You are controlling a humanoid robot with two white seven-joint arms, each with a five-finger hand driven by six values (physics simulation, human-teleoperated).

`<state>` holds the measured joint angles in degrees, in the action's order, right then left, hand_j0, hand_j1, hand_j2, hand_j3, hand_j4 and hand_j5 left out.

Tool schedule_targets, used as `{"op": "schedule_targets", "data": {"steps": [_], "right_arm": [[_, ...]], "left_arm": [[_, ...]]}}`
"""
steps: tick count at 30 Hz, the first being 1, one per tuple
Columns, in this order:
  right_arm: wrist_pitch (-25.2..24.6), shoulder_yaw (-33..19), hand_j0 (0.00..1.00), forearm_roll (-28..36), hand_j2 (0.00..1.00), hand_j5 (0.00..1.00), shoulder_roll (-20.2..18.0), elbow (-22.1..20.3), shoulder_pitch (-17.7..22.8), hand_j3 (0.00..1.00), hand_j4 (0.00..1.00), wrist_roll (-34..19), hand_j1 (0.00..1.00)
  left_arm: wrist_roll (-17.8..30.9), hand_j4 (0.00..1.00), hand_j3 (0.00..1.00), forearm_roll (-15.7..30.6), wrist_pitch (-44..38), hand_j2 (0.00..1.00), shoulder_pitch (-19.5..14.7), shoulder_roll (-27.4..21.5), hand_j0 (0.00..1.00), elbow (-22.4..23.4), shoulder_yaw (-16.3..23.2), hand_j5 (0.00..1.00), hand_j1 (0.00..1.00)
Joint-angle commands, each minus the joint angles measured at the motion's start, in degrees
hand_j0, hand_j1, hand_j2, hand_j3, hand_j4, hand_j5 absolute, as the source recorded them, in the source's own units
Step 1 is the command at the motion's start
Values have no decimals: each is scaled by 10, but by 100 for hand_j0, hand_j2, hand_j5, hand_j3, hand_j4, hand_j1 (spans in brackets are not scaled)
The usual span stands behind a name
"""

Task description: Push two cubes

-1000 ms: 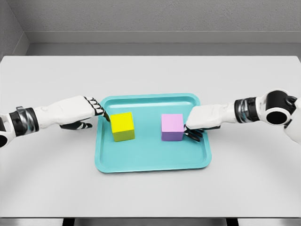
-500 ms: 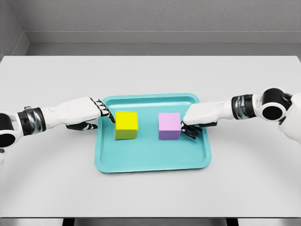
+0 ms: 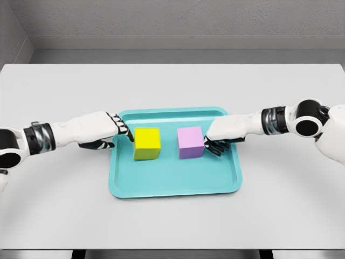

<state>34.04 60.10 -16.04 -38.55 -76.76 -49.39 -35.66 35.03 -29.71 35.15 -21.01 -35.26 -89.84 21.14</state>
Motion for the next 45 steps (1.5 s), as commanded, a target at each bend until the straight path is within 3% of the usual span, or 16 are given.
{"op": "schedule_targets", "data": {"steps": [1,27,35,45], "right_arm": [[10,8,11,-44,11,11,4,4,-1,11,11,7,11],[10,13,11,-44,11,11,18,7,-9,11,11,7,11],[10,12,11,-51,11,11,21,49,-18,11,11,7,11],[10,19,11,-62,11,11,60,97,-31,11,11,7,11]], "left_arm": [[0,68,68,3,-2,68,1,4,68,0,4,68,68],[0,68,68,3,-2,68,-25,17,68,51,21,68,68],[0,68,68,3,-2,68,-25,20,68,50,28,68,68],[0,68,68,19,-2,68,-21,-12,68,36,28,68,68]]}}
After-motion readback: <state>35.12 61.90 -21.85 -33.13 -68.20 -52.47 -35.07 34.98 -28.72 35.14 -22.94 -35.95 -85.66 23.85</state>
